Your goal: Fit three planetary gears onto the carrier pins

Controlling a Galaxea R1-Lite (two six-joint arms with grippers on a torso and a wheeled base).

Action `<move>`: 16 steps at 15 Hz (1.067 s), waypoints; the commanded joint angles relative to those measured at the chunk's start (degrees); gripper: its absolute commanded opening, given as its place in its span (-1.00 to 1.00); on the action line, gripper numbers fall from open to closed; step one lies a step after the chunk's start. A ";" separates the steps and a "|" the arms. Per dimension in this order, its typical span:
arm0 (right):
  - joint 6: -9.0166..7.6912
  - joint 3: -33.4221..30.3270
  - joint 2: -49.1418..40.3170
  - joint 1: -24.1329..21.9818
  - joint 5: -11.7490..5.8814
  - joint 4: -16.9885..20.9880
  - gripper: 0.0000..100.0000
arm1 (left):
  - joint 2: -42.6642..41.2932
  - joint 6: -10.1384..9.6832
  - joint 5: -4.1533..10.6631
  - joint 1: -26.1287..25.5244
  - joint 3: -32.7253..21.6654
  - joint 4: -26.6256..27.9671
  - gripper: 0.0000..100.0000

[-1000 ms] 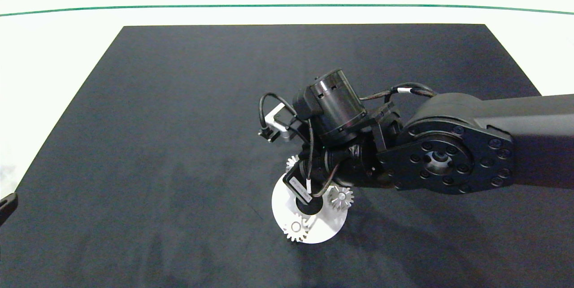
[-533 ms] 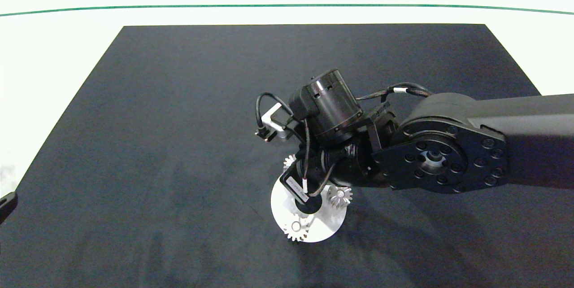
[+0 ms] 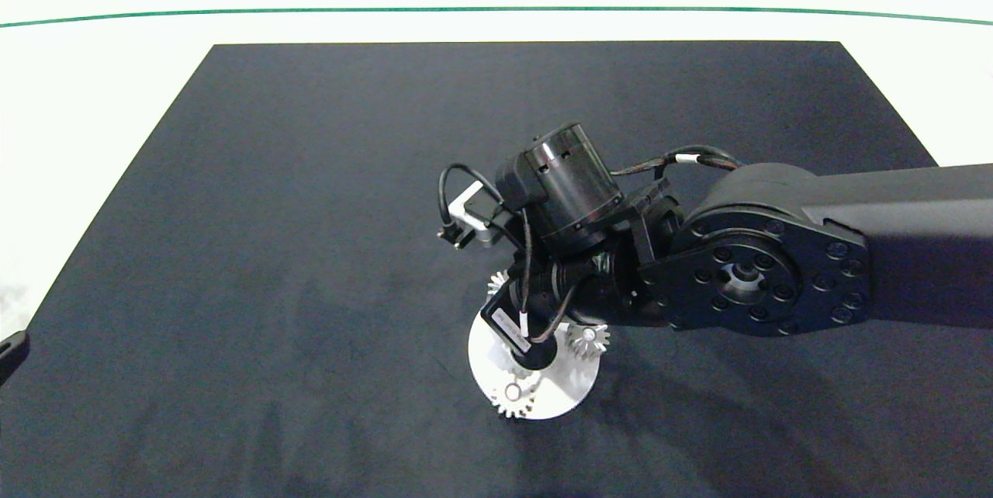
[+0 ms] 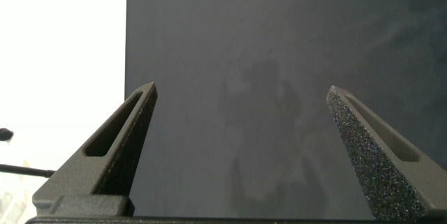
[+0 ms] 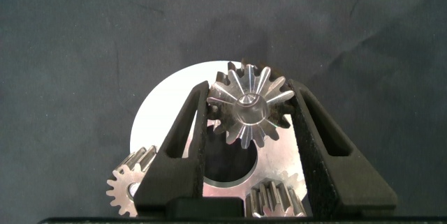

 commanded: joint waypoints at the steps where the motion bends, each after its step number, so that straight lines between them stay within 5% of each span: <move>1: -0.12 0.15 -0.09 0.06 -0.12 0.12 -0.86 | 0.09 0.10 0.12 -0.01 0.01 0.05 1.00; 6: -0.12 0.24 -0.01 0.06 -0.12 0.12 -0.86 | 0.09 0.10 0.12 -0.01 -0.34 -0.03 1.00; 7: -0.12 0.15 -0.01 0.06 -0.12 0.12 1.00 | 0.09 0.01 0.12 -0.01 -0.43 -0.12 1.00; 16: -0.12 -0.90 -0.27 -0.29 -0.12 0.03 1.00 | 0.09 0.01 0.12 0.17 -0.52 -0.03 1.00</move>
